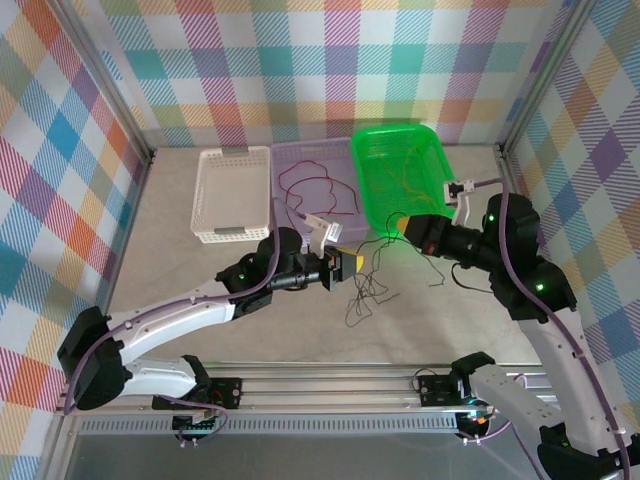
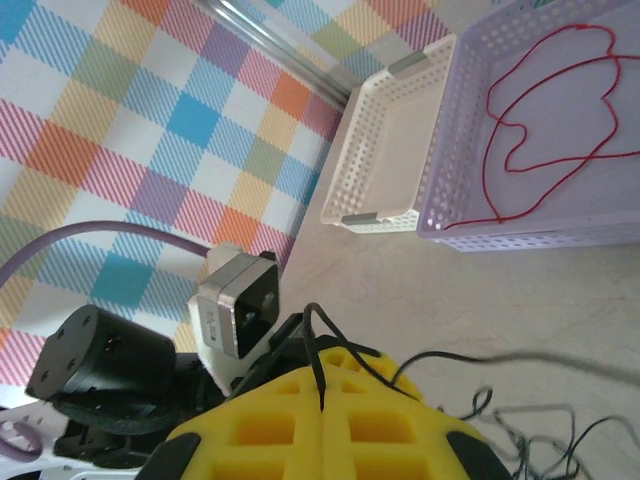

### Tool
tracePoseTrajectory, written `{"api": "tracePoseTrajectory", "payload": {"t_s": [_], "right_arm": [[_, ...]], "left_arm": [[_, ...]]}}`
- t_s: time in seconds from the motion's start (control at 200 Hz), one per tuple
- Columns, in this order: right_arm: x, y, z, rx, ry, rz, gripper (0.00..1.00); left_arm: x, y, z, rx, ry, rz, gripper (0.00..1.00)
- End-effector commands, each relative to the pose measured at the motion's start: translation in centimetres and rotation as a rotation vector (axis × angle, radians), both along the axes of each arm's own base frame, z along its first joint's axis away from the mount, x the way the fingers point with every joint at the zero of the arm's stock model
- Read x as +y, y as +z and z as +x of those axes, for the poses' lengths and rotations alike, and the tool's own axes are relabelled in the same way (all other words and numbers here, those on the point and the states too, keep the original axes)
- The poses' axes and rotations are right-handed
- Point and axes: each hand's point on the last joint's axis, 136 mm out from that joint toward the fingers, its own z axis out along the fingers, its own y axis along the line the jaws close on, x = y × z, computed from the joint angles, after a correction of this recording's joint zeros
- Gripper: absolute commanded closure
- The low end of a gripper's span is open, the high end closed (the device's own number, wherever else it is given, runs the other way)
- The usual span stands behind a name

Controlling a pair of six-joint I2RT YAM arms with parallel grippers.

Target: Untangle the cables

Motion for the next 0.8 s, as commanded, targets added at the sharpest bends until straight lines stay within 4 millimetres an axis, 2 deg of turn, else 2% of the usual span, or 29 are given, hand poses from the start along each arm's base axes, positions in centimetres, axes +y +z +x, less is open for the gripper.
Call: {"api": "tracePoseTrajectory", "payload": {"t_s": [0.0,0.235,0.475,0.545,0.64,0.795], "right_arm": [[-1.1,-0.7,0.2,-0.016,-0.061,-0.036,1.00],[-3.0,-5.1,0.9,0.026,-0.161,-0.141,1.00],[-5.7,-10.4,2.0,0.094,-0.291,-0.275,1.00],[-6.0,-11.8,2.2,0.120,-0.306,-0.288,1.00],[-6.0,-12.9,2.4,0.140,-0.303,-0.275,1.00],[-5.4,-12.8,2.3,0.121,-0.276,-0.244,1.00]], "left_arm": [[2.4,2.9,0.4,-0.064,0.092,-0.013,1.00],[9.7,6.8,1.8,-0.100,0.325,-0.019,1.00],[16.2,11.8,1.4,-0.197,0.488,-0.020,1.00],[17.7,12.4,1.1,-0.215,0.520,0.019,1.00],[19.3,13.7,1.1,-0.264,0.566,0.057,1.00],[21.4,15.4,1.8,-0.319,0.639,0.090,1.00]]}}
